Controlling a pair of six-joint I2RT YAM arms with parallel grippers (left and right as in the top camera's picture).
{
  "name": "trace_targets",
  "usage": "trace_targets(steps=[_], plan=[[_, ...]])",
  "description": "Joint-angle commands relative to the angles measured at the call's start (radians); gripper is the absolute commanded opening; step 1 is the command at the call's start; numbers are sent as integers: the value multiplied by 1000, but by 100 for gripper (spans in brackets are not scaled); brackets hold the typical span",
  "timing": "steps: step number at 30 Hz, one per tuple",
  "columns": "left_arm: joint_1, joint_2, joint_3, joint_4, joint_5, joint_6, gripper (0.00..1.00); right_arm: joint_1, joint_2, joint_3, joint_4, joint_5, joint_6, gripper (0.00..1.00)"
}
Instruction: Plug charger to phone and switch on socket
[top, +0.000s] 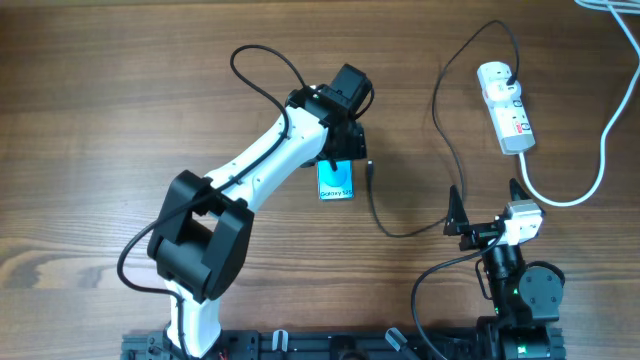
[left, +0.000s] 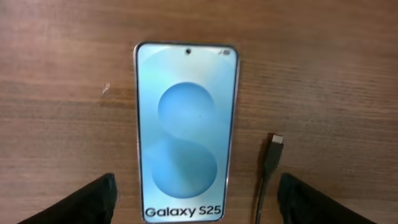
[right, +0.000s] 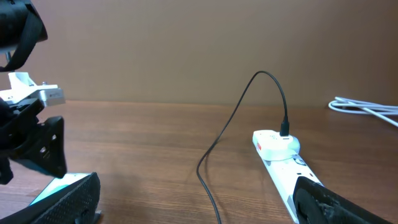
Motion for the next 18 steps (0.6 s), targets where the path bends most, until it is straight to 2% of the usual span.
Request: trace_targets(steps=[1,6,12,15,18], plan=[[-2,7,-1,34,-51,-6,88,4,-5,-1,2,11,-10,100],[-4,123,-1,89,-109,-6,100,4,-5,-1,2,11,-11,100],[-23,151,-3,79,-111,-6,100,4,-5,-1,2,10,-10,100],[-29,171,-3,76,-116,-6,90,4,-5,-1,3,11,-10,100],[-29,195,-4,60,-115,-6,90,4,-5,-1,2,11,-10,100]])
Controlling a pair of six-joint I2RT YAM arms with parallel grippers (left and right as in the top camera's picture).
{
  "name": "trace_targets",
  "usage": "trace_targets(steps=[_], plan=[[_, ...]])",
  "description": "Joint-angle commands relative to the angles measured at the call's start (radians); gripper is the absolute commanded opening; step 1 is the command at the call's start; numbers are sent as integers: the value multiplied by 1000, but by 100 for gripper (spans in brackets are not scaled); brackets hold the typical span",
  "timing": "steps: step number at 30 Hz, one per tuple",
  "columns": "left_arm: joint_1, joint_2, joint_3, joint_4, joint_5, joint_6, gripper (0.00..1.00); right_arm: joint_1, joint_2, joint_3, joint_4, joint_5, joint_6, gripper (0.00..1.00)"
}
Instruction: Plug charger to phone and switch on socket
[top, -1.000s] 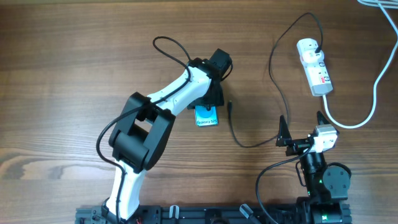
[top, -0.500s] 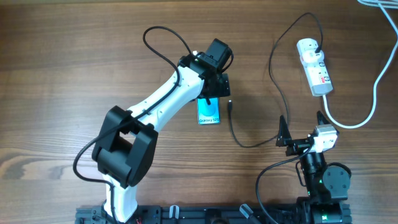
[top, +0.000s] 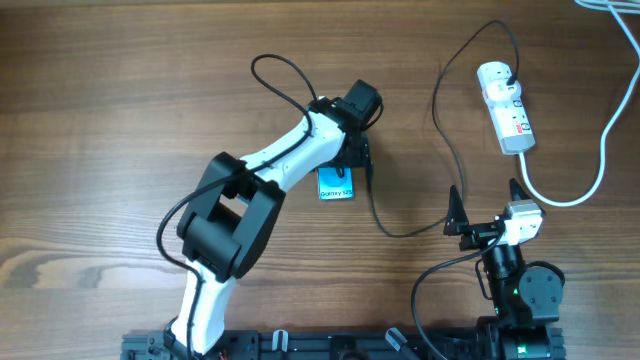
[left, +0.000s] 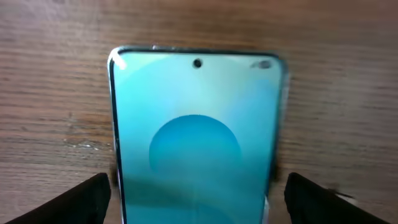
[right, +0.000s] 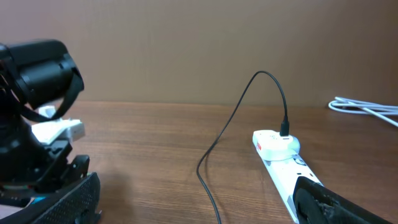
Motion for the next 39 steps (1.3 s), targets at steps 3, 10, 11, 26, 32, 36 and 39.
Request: trace_targets(steps=[3,10,11,26,32,36,39], plan=[[-1,45,-4,-20,-24,-3,86,4,-5,-1,2,10,-11,100],[-1,45,-4,-39,-16,-3,66,4,-5,-1,3,10,-10,100],[-1,45,-4,-39,-16,-3,66,4,-5,-1,2,10,-10,100],[-1,45,-3,-62,21,-2,75,4,-5,-1,2,10,-10,100],[-1,45,-3,-69,22,-2,74,4,-5,-1,2,10,-11,100],[-1,45,-3,-77,22,6,84,4,-5,-1,2,10,-11,100],[-1,45,-3,-77,22,6,83,4,-5,-1,2,10,-11,100]])
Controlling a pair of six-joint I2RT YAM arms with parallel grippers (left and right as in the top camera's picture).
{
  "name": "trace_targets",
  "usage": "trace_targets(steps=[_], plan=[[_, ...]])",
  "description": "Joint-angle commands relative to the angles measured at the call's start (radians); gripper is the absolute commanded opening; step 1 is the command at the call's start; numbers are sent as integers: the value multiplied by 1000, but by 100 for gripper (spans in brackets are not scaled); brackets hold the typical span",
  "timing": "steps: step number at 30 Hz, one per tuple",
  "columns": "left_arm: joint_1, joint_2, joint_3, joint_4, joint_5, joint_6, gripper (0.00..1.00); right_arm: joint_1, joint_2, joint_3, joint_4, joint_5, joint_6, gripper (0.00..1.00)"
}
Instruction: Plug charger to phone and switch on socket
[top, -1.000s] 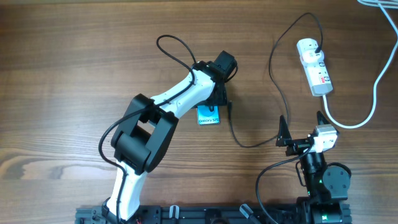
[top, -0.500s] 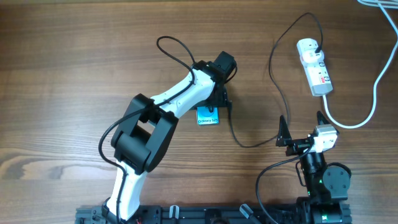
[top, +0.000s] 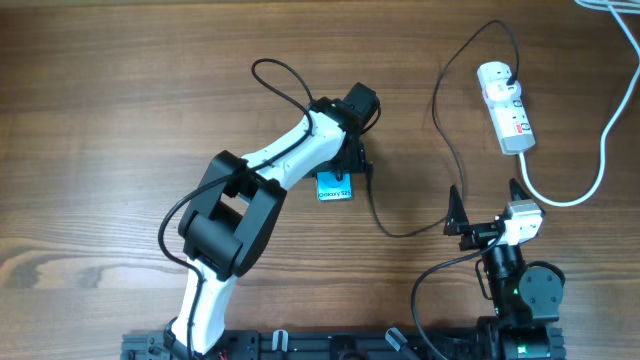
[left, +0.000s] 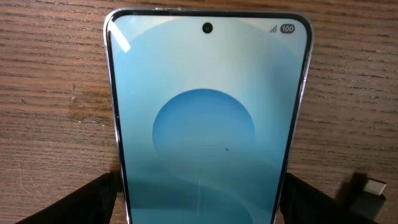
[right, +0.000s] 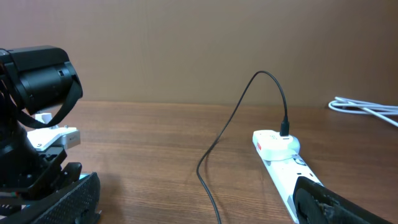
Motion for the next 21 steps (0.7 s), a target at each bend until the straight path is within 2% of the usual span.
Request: trace_targets(steps=[1,3,5,15,19,21], plan=[[-1,34,-11,-9,-6,10,81,4,-5,-1,2,11,-11,100],[-1,34,-11,-9,-6,10,74,4,-5,-1,3,11,-11,100],[-1,34,-11,-9,-6,10,71,4,-5,-1,2,11,-10,100],[45,-52,-10,-37,81,9,72,4,-5,-1,3,11,-10,100],[106,-114,-10,-55,167,9,72,4,-5,-1,2,10,-10,100],[143,-131,-10,-58,254,10,72,4,-5,-1,2,11,-10,100]])
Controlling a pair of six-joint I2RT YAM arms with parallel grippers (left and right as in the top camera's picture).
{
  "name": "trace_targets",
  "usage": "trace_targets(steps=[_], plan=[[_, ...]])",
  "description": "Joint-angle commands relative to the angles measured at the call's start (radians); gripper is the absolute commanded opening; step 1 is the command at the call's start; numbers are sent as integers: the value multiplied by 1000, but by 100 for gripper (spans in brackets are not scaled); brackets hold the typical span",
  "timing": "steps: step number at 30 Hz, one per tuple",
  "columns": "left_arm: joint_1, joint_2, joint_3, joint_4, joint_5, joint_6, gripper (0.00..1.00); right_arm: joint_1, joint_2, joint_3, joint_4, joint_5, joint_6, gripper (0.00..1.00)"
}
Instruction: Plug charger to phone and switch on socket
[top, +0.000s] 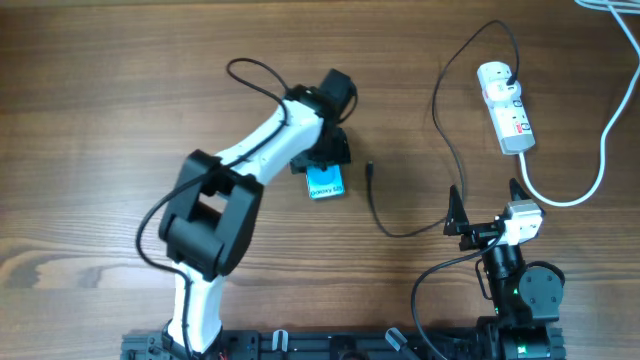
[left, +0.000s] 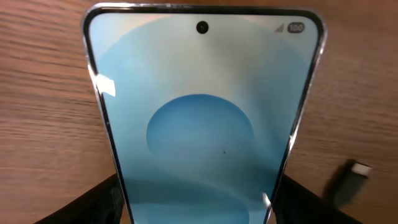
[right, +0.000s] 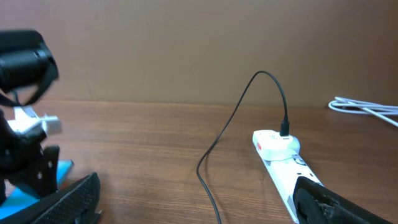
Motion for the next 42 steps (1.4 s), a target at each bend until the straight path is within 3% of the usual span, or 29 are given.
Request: trace_targets(steps=[1,14,19,30,42], plan=[[53,-70,-2,-4,158,6,72,4,-5,-1,2,11,-10,100],[90,-70,-3,-8,196,35,71,4,-5,-1,2,11,-11,100],[21,-70,-9,-7,57,30,70,4,-5,-1,3,11,-11,100],[-31,-70,-219,179,29,-3,70,4,-5,-1,3,11,-11,100],[-35,-70,-222,243,-80,6,91,4,-5,-1,2,11,-10,100]])
